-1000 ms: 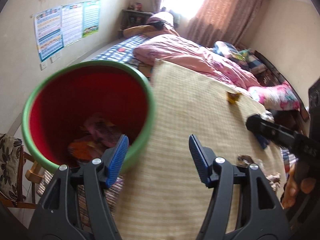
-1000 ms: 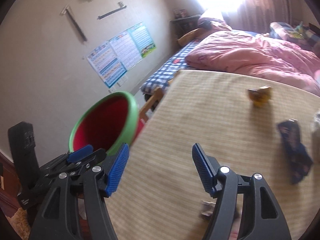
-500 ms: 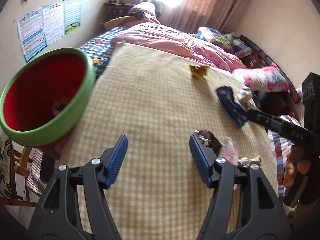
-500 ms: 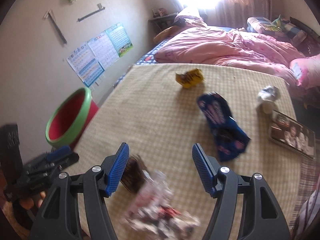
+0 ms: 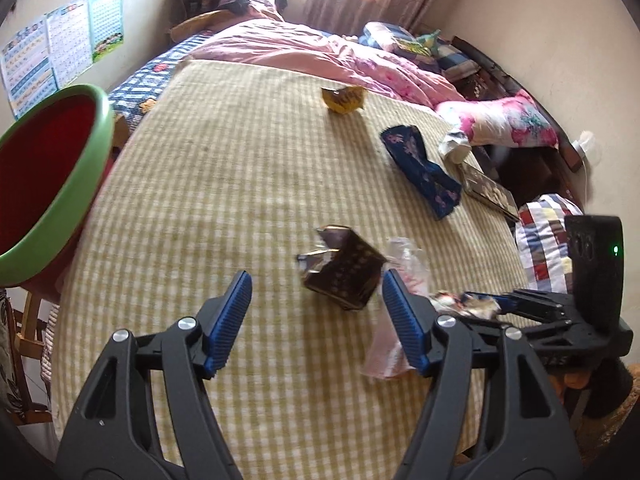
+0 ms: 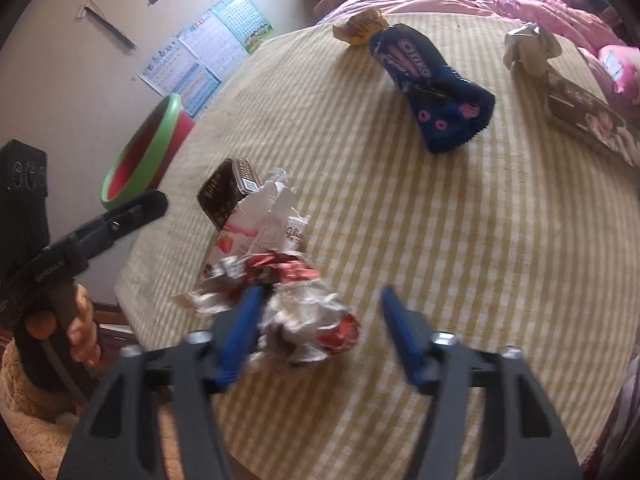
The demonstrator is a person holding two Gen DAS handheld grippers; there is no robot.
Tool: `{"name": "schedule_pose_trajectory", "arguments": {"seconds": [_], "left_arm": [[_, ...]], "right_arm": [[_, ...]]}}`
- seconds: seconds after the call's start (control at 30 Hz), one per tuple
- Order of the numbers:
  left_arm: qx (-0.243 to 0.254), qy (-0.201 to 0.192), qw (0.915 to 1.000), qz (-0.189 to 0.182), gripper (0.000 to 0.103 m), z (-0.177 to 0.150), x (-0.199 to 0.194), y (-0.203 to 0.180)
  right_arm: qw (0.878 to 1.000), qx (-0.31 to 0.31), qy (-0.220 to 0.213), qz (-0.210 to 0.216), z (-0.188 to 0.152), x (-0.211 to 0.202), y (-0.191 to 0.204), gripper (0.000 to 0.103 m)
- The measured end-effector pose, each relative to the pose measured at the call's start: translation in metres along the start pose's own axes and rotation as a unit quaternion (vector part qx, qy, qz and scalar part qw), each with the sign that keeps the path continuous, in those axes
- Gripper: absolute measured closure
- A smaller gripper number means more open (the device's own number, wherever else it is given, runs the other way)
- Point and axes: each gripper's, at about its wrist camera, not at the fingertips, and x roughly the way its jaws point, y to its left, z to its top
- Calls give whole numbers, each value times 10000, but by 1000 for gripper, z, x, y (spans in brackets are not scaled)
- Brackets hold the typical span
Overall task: Collect trash
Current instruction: 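Grasp the crumpled white-red wrapper with the right tool while the left tool grasps the pink-white paper packet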
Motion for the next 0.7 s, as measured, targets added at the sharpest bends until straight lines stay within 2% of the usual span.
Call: {"name": "schedule_pose_trajectory", "arguments": {"seconds": [0.03,0.13,0.2,0.4,0.6,0.67,0.7], "left_arm": [[42,38,10000,-60,38,-1,2,-4],[128,143,9996,-212,38,-3,8,-14],[146,214,9992,-299,38,-4,12,-18],[220,566,9967,-538,38,-16,30,-30],[354,824,9943,-577,38,-20,50,-39],[480,825,9942,-502,41,-23,55,-42],[529,846,9939,-480,50,-23,55,-43]], "right_arm": [[10000,-22,-26,36,2,-1,2,66],[9996,-234,-106,-107,10,-1,10,76],[9991,-274,-230,-247,17,-2,10,76],[9970,105,-666,-385,35,-7,-5,76],[9959,104,-662,-603,38,2,-8,72],[9962,151,-622,-595,37,3,-10,68],[9963,174,-611,-586,35,4,-12,64]]}}
